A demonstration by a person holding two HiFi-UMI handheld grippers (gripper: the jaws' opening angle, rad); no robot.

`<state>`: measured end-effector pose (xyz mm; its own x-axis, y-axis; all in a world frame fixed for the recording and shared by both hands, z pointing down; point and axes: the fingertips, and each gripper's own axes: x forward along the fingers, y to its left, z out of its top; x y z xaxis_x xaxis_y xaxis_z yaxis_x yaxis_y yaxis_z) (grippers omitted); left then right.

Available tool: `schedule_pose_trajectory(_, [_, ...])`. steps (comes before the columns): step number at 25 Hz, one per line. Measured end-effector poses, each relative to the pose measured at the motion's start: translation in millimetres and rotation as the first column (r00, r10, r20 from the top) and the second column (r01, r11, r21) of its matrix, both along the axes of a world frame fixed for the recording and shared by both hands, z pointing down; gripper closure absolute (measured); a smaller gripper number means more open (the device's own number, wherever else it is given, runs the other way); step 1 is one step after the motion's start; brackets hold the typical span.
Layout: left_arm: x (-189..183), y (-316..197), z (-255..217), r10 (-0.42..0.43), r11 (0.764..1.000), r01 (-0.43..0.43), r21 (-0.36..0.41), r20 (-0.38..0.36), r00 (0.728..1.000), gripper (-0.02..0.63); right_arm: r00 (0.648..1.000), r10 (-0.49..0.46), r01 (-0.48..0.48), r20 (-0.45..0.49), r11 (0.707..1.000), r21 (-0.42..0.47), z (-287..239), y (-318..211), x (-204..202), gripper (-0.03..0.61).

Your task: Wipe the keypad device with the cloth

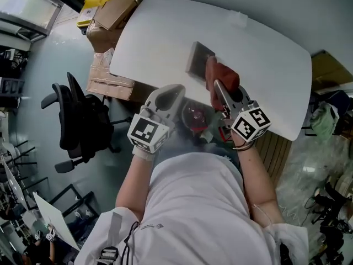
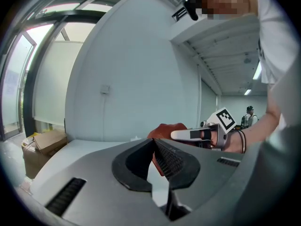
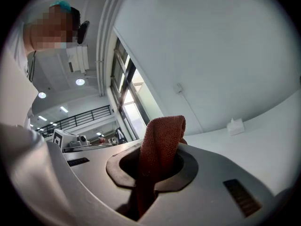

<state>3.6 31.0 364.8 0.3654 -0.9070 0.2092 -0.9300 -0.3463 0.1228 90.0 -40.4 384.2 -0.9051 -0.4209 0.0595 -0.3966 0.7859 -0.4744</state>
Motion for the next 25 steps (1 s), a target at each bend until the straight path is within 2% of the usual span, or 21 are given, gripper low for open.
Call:
schedule_pose_trajectory(5, [8.4,31.1,-3.6,-0.007,1.000,0.007,0.002,0.050,0.999,0.592,1.000,-0.005,0.005,0.016,1.000,0.007,-7.4,19.4,-0.7,0.525])
schedule_pose_trajectory(10, [-5.5,58.6,-4.8,-0.007,1.000,0.006,0.016,0.067,0.998,0.592,0.999,0.004,-0.005,0.037,0.999,0.038,-16.1,43.5,-11.6,0.525])
schedule_pose_trajectory(12, [-12.3,70.6,-10.4,-0.006,1.000,0.004,0.030,0.065,0.998,0.592,0.999,0.016,-0.018,0.035,0.999,0.050,-20.2,56.4,-16.3,0.525])
schedule_pose_trajectory(17, [-29.2,111.2,-26.2,0.012,0.998,-0.016,0.068,0.055,0.998,0.592,0.996,0.077,-0.070,-0.055,0.989,0.131,-26.9,102.1,-31.5,0.526])
schedule_pose_trajectory(21, [-45.3,143.1,-28.6,0.034,0.996,-0.037,0.086,0.033,0.999,0.592,0.995,0.081,-0.070,-0.063,0.986,0.154,-38.4,144.9,-47.2,0.526])
schedule_pose_trajectory(25, [-47.4,168.4,-30.2,0.072,0.992,-0.073,0.102,0.008,0.997,0.592,0.991,0.108,-0.093,-0.077,0.979,0.183,-49.0,181.7,-45.9,0.526])
